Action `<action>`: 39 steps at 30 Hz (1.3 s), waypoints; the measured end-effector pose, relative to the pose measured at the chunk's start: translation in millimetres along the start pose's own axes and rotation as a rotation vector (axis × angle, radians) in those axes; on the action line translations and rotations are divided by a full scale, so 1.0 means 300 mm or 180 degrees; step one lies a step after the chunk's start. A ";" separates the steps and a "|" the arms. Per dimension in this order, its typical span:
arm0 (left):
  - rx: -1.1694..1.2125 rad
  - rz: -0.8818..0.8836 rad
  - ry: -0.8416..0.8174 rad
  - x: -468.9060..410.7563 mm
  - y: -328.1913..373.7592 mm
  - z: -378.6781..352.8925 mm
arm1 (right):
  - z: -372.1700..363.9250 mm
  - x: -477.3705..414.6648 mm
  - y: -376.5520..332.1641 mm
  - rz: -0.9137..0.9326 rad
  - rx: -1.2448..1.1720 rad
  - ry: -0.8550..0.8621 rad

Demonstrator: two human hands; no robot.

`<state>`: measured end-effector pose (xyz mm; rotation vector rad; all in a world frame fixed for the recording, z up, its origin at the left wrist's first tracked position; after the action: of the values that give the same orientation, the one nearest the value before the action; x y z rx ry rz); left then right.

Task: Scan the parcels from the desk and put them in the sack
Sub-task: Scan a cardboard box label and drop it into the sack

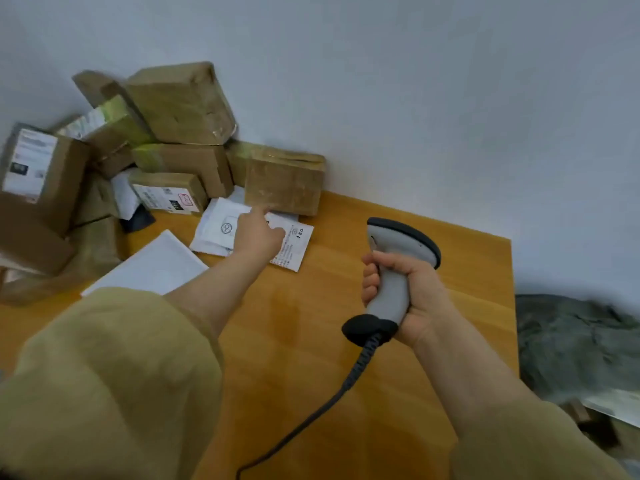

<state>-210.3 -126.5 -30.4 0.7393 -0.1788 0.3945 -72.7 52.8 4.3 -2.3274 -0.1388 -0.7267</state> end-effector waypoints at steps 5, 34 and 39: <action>0.0130 0.0022 0.0115 -0.324 0.091 0.093 | -0.141 -0.204 0.009 0.0118 0.0257 0.0169; 0.2046 0.1053 -0.1742 -0.005 0.030 0.061 | -0.007 -0.265 -0.016 0.1692 0.0597 0.0899; 0.2260 0.1170 -0.1438 0.266 -0.028 0.047 | 0.097 -0.065 -0.039 0.1625 0.0391 0.0641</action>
<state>-134.3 -118.9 -1.9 1.5040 -0.6252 0.6487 -79.0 82.3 -17.1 -2.0318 0.4713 -0.6599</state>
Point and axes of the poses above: each hand's wrist, its own x-axis away from the middle knuckle, its own z-axis out of the back of the hand, y = z × x, the point moved 2 cm from there along -x, towards the middle knuckle, and after that the axes turned 13 degrees about z, right-handed, at the moved point
